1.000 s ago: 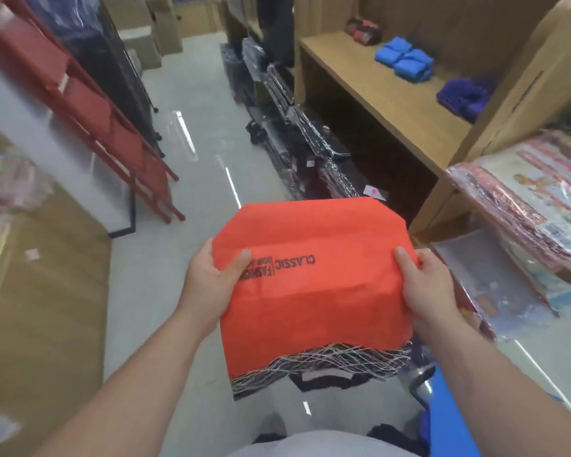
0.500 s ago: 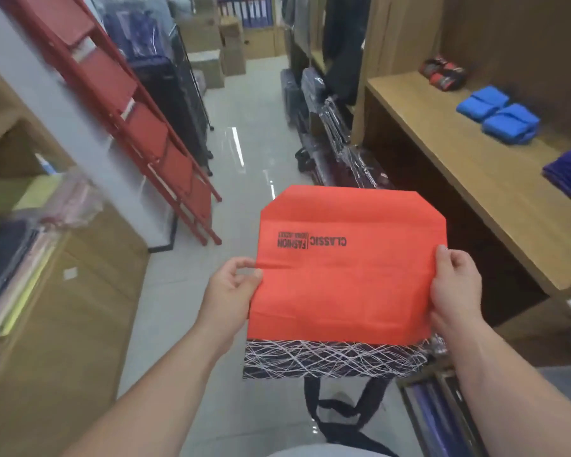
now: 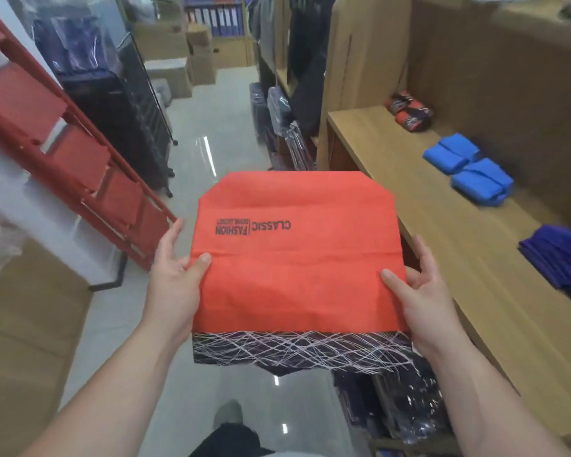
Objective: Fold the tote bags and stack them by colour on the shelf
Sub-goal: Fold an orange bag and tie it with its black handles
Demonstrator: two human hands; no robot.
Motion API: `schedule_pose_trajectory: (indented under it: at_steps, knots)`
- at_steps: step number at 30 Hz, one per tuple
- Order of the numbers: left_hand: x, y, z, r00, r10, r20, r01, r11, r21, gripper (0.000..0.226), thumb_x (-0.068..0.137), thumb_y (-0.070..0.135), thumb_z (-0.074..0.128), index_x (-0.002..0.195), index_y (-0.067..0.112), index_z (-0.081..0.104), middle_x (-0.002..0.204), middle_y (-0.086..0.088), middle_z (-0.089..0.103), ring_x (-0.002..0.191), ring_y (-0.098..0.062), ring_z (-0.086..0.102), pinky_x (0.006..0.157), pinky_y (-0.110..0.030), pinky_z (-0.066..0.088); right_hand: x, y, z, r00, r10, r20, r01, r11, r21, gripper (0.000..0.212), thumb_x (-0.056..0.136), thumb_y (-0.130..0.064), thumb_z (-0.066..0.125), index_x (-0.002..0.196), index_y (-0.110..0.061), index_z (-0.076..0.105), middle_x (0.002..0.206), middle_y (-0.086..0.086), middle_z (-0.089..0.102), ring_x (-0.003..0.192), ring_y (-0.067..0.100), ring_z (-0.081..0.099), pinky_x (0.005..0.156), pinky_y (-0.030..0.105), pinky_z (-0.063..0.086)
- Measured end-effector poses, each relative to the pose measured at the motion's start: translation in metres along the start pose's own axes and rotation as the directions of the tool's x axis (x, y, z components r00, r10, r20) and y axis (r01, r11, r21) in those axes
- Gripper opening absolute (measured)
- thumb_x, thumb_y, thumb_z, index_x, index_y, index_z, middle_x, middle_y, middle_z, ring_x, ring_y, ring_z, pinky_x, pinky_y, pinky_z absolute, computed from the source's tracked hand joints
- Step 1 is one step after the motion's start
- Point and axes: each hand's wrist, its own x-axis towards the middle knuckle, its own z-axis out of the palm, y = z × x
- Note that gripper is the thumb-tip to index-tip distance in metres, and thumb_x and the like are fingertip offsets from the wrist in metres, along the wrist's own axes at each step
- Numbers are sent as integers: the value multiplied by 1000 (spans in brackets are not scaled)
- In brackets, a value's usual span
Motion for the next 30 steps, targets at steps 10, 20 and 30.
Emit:
schedule_pose_trajectory:
  at_steps: [10,20,30]
  knots:
    - [182,-30,106,900,-21,436,-259,778,573,63,76,18,88,125,44,59,116,11,67,98,-1,63,85,-19,48,123,-20,-9,955,-88,-285,22,974,-227,46,92,-7,71,122,-35,52,112,4,75,101,27,73,94,59,55]
    - [341,10,223,677,287,678,-673,614,412,39,71,20,91,102,30,69,102,10,64,96,-5,55,92,-26,44,197,-87,16,761,-455,-463,-33,685,-727,52,71,-28,91,115,-40,65,112,-12,64,101,3,57,98,34,48]
    - [379,18,345,313,704,638,-925,378,37,14,72,6,88,79,5,76,118,-2,48,99,-18,53,94,-18,43,227,-124,-27,291,-892,-347,-86,337,-938,18,70,-14,82,87,-10,77,102,11,51,98,25,50,88,34,44]
